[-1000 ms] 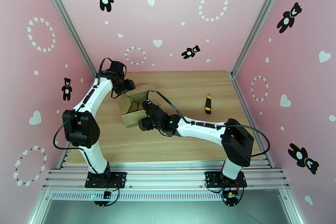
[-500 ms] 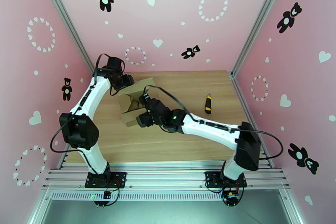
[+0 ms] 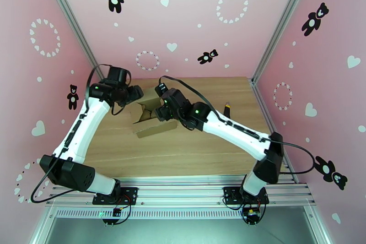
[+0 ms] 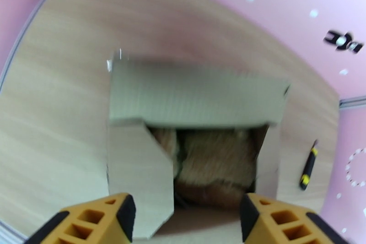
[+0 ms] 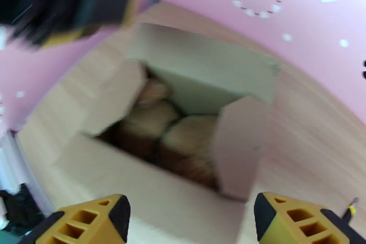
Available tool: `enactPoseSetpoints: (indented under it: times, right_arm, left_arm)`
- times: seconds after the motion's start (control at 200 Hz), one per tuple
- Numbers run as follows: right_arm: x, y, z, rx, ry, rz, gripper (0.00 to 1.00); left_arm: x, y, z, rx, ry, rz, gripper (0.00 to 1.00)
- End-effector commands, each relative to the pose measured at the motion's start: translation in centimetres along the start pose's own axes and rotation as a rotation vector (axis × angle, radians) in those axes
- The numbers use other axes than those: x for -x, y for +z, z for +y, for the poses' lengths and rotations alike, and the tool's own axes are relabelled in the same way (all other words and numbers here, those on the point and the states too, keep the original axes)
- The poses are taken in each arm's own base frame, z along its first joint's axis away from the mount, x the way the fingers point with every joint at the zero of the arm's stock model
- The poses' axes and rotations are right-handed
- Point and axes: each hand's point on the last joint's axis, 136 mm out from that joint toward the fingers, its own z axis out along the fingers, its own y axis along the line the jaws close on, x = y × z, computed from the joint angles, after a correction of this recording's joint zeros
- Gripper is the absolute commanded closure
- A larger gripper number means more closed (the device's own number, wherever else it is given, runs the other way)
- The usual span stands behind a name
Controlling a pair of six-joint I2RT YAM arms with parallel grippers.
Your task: Unpack the express box
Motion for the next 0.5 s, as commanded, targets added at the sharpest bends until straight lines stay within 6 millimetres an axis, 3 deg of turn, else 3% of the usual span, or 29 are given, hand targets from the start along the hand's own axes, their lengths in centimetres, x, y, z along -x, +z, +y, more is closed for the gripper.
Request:
enactPoseSetpoints:
  times: [0.0, 0.115, 0.496]
  right_arm:
    - [-1.9, 2.5, -1.4, -0.05, -0.065, 0.091, 0.22]
    - [-2.5, 4.1, -1.9, -0.066, -0.084, 0.109, 0.22]
    - [-3.6, 7.8, -2.2, -0.118, -0.142, 0.153, 0.21]
  left_arm:
    - [-1.9, 0.6, 0.8, 0.062, -0.022, 0.021, 0.32]
    - [-2.8, 1.9, 1.1, 0.1, -0.018, 0.043, 0.31]
    - [-3.0, 4.2, 2.4, 0.213, 0.019, 0.069, 0.32]
